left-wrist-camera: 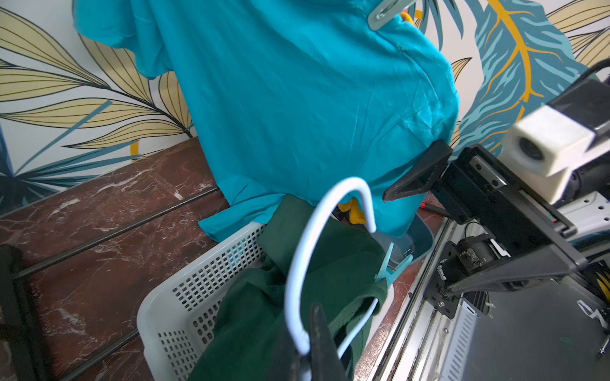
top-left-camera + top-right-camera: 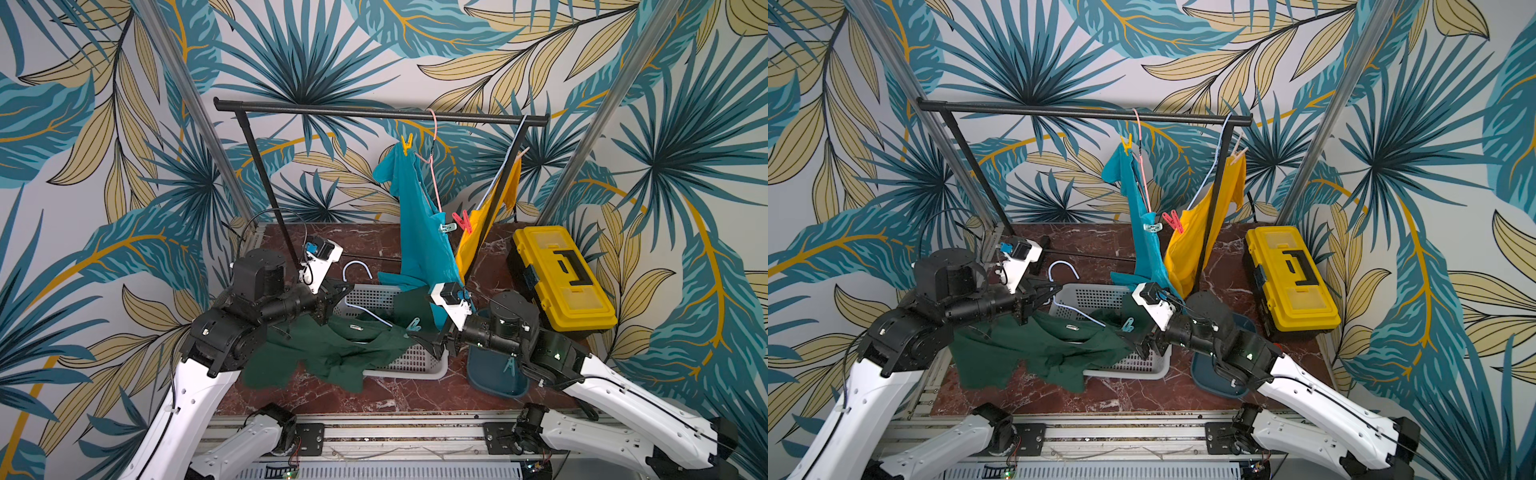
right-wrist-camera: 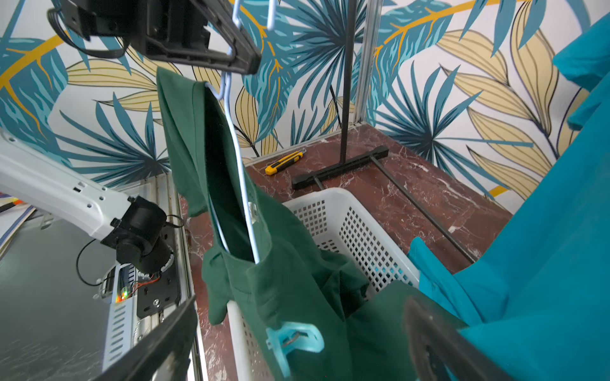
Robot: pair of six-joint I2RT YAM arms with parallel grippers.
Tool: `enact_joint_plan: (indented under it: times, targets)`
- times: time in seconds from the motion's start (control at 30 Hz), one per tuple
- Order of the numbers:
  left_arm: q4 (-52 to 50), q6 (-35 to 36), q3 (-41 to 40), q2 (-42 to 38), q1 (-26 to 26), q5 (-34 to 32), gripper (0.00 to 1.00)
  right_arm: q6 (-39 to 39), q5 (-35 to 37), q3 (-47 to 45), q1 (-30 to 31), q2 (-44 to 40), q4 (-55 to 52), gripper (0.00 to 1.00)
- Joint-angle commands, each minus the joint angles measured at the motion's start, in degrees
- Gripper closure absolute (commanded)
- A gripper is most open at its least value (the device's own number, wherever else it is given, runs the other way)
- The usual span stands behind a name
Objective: Remove the clothespins securing t-shirts to the hanger
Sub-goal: Remove the clothespin from the hanger.
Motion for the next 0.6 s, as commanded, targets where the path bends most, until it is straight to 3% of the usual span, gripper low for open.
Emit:
enact_joint_plan:
  times: [0.0,0.17,0.57]
  targets:
    - [0.29,3.36,2.36,0.17,0.19,3.84,1.0,-0.36,-5.31,0.74,-1.04,0.33,-3.1,0.06]
    - [0.31,5.08,4.0,1.85,0.33,5.28,1.0,0.78,-8.69,1.26,-1.35,1.91,-4.78,0.16]
    - [-0.15,6.51,5.04,3.1,0.3,3.17,1.0,4.24,-8.25,-1.78,-1.44,0.62,-3.68,0.25]
